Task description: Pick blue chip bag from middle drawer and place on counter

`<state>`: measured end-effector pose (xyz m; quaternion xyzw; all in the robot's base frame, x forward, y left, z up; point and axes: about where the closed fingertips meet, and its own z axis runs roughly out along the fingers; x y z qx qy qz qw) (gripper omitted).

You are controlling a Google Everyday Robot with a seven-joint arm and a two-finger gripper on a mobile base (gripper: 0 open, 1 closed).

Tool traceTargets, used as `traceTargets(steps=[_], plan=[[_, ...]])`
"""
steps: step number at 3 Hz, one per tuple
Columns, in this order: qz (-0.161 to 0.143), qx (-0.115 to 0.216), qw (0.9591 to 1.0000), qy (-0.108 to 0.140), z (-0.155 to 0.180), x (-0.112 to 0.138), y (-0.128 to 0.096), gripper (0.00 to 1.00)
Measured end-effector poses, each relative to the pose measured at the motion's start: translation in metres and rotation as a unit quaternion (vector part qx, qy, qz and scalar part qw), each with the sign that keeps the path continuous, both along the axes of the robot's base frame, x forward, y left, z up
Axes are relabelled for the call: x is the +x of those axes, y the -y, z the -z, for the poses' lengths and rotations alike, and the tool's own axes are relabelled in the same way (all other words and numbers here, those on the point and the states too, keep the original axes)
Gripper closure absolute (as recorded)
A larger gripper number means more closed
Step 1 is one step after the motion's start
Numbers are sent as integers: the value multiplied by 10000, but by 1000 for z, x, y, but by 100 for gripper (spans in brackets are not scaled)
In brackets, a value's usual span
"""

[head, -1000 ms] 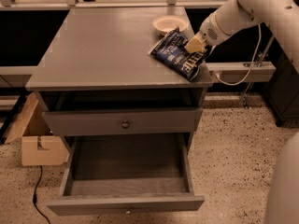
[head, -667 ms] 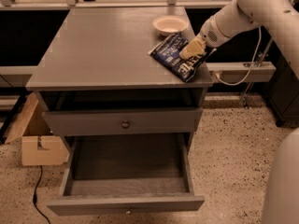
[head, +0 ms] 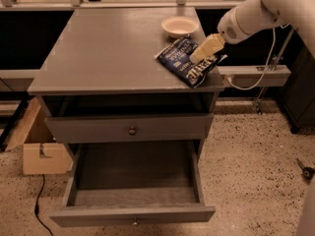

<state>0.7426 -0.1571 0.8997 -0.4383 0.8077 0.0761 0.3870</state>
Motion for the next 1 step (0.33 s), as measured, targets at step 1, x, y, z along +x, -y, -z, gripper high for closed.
traceTargets(steps=[1], plan=[[4, -30, 9980, 633, -42, -13, 4, 0]])
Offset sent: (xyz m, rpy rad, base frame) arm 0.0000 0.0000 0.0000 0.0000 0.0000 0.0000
